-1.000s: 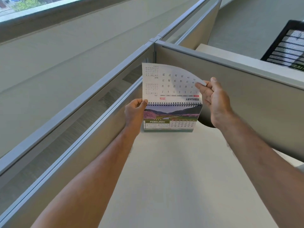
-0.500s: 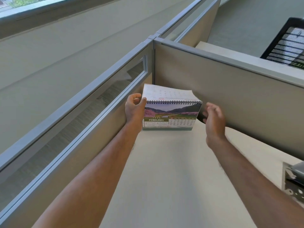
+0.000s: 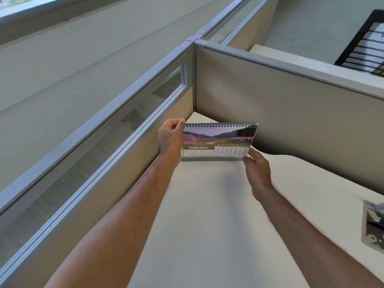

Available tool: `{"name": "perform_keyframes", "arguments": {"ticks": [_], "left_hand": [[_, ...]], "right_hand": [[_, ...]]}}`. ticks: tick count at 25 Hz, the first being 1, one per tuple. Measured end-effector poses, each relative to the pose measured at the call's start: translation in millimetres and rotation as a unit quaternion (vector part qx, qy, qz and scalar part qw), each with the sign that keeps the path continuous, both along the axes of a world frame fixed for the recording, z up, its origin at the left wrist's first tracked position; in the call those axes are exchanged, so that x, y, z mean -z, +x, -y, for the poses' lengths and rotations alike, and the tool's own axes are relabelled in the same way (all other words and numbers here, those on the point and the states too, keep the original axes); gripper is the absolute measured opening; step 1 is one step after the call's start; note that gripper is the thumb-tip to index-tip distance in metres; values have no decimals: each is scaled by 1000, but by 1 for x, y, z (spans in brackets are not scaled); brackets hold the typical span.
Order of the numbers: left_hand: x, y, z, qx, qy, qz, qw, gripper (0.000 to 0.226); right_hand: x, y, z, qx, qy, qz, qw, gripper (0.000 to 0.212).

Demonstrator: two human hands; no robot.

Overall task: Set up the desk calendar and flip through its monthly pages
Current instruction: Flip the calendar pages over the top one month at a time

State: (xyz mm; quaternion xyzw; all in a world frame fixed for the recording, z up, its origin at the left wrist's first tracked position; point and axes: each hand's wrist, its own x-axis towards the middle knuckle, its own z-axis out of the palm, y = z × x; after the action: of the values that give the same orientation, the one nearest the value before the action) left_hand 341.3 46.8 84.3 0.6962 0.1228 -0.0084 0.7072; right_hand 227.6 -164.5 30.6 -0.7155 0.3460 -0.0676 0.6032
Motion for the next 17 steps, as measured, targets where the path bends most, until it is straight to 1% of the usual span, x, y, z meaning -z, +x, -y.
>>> {"name": "perform_keyframes", "arguments": {"ticks": [1, 4, 6, 7, 12, 17], "left_hand": [[0, 0, 0, 0, 0, 3, 1000, 13], [-2, -1, -1, 3, 3, 10, 1000, 14], [-2, -1, -2, 9, 5, 9, 1000, 14], [-2, -1, -2, 11, 3, 7, 1000, 13], [-4, -2, -2, 12, -4, 0, 1000, 13], [-8, -2, -1, 7, -37, -33, 999, 13]], "right_hand": [[1, -1, 0, 15, -16, 3, 1000, 33], [0, -4, 4, 54, -73, 12, 996, 10], [-1, -6, 8, 57, -92, 11, 994, 20], [-2, -7, 10, 56, -95, 8, 994, 22], [-11, -14, 15, 29, -150, -6, 988, 20], [-23, -25, 18, 9, -197, -26, 980, 19]]}}
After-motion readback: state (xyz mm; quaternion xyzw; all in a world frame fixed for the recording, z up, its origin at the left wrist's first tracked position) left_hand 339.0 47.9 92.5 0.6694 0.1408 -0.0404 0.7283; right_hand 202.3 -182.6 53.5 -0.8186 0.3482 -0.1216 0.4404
